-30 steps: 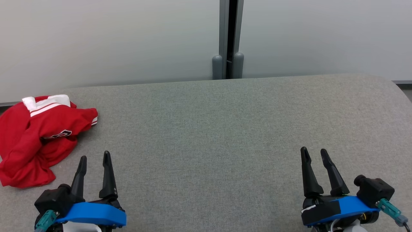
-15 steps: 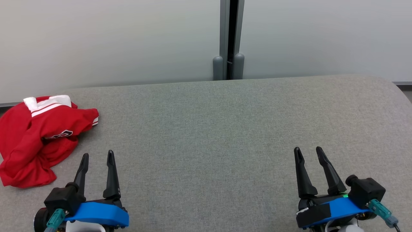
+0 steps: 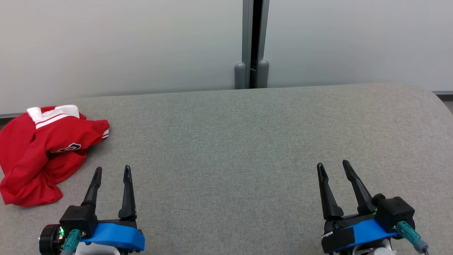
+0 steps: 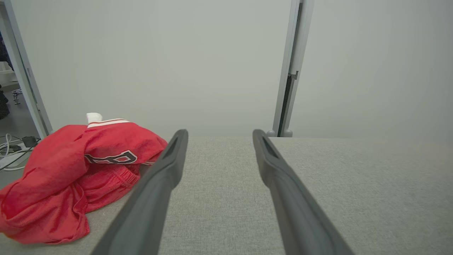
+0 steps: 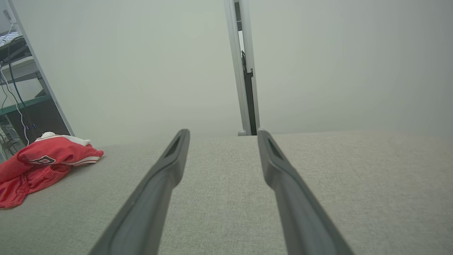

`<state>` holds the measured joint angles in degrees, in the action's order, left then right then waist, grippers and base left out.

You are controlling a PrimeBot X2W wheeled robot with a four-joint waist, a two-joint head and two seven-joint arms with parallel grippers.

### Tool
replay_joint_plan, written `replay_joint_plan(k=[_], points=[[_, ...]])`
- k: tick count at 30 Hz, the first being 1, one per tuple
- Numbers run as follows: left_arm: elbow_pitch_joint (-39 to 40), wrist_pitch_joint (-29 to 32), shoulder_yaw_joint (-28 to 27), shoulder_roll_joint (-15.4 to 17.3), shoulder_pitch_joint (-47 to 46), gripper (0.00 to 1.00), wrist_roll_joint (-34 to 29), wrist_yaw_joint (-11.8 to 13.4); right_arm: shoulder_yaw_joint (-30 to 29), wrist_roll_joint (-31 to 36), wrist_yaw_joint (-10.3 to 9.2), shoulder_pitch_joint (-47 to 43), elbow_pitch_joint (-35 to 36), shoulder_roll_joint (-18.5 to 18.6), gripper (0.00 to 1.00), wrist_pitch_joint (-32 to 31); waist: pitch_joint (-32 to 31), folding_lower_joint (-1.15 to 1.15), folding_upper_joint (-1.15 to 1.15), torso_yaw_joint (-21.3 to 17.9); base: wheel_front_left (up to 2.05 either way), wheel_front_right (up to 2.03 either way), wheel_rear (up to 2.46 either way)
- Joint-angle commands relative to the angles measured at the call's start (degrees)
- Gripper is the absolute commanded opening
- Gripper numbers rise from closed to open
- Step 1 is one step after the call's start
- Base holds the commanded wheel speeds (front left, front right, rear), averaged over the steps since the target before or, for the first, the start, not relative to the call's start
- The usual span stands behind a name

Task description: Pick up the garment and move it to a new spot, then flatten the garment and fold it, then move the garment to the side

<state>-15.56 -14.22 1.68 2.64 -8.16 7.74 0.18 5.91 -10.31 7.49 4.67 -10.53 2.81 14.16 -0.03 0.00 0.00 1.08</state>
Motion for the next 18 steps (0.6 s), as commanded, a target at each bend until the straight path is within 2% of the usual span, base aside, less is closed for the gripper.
replay_joint_plan(k=[1, 6, 18], points=[[-0.26, -0.62, 0.09, 0.39, -0.65, 1.00, -1.23, 0.26, 0.29, 1.53, 0.00, 0.80, 0.03, 0.12, 1.00, 0.68, 0.00, 0.00, 0.00, 0.02, 0.00, 0.00, 0.00], [-0.91, -1.11, 0.26, 0.40, -0.83, 1.00, -2.45, 0.25, 0.52, 3.41, 0.00, 0.86, -0.07, 0.12, 1.00, 1.11, -0.05, 0.00, 0.00, 0.07, 0.00, 0.00, 0.00], [-1.62, -1.03, -0.15, 0.39, -1.01, 1.00, -1.27, 0.10, 0.03, 2.58, 0.00, 0.65, -0.58, 0.12, 1.00, 1.02, -0.13, 0.00, 0.00, 0.12, 0.00, 0.00, 0.00]])
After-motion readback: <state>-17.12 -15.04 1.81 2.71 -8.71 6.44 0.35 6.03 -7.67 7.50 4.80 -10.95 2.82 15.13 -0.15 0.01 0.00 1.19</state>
